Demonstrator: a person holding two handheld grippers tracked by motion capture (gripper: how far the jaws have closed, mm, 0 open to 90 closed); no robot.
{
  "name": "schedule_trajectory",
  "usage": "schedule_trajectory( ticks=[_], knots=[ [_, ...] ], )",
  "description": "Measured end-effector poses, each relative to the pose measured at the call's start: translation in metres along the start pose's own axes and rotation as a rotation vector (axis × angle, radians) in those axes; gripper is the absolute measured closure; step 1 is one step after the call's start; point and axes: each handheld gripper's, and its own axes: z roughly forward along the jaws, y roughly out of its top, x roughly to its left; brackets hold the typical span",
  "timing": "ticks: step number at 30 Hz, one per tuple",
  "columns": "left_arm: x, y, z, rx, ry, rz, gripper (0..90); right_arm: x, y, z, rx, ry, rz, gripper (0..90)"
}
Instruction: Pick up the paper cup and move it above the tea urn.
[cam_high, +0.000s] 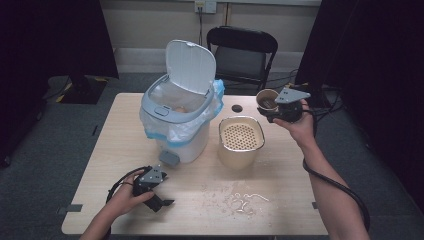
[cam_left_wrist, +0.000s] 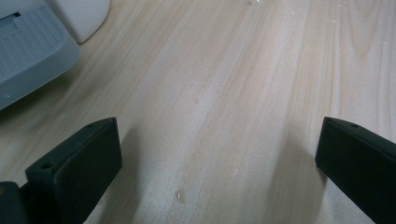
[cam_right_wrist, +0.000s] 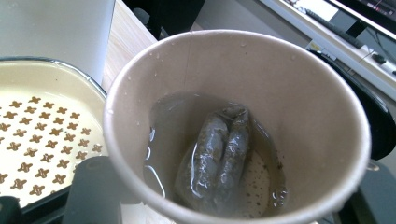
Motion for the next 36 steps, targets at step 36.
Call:
schedule_trajectory(
  ticks=[36],
  knots=[
    [0.0,0.0,0.0,0.0,-0.005,-0.002,0.0,0.041,0.04,-0.003,0.189,-0.254,-0.744,35.0]
  ],
)
